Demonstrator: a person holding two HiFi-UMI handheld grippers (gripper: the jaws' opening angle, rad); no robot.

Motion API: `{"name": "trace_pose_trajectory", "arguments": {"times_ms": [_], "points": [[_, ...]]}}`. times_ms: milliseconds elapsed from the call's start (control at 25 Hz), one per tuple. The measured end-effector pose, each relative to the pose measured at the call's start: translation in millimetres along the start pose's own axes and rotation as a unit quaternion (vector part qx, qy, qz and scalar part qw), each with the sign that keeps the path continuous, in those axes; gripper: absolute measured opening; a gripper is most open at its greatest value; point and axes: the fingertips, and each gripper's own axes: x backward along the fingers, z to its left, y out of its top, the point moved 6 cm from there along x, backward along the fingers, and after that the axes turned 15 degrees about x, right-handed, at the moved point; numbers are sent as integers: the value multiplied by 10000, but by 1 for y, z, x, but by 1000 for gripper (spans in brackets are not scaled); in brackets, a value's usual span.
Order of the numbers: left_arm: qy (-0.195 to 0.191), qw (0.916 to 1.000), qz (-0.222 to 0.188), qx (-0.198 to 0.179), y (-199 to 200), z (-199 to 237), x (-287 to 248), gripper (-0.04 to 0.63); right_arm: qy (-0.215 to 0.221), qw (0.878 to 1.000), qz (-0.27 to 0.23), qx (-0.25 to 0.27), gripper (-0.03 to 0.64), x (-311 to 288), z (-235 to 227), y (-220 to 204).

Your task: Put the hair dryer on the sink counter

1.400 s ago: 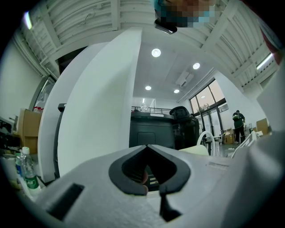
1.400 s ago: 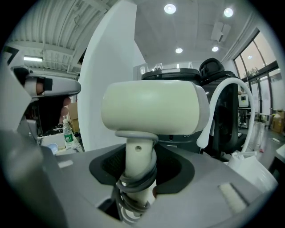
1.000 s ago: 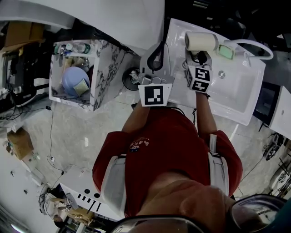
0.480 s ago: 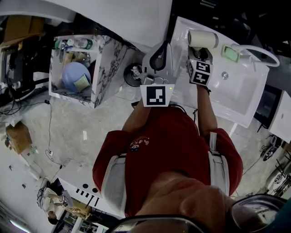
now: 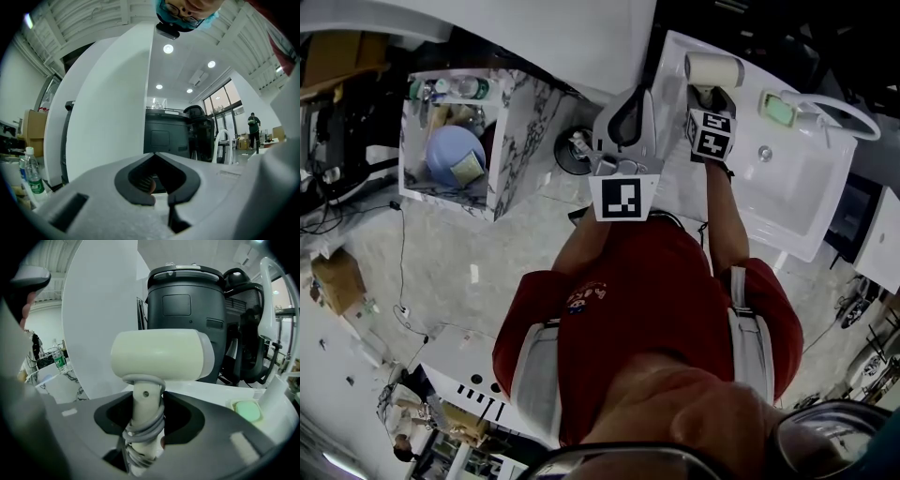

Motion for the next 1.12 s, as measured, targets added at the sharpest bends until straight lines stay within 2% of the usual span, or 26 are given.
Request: {"name": "trace_pose_trajectory", "arguments": {"times_ms": [320,920,1120], "points": [[46,9999,103,56,-5,5,3,1,57,9994,333,20,186,-23,1,-7],[93,9998,176,94,-10,9,-2,1,544,9937,980,-73,186,-60,2,-21],[111,9998,146,27,-9,7,-2,2,585,9904,1248,-110,186,-58,3,-28]]}}
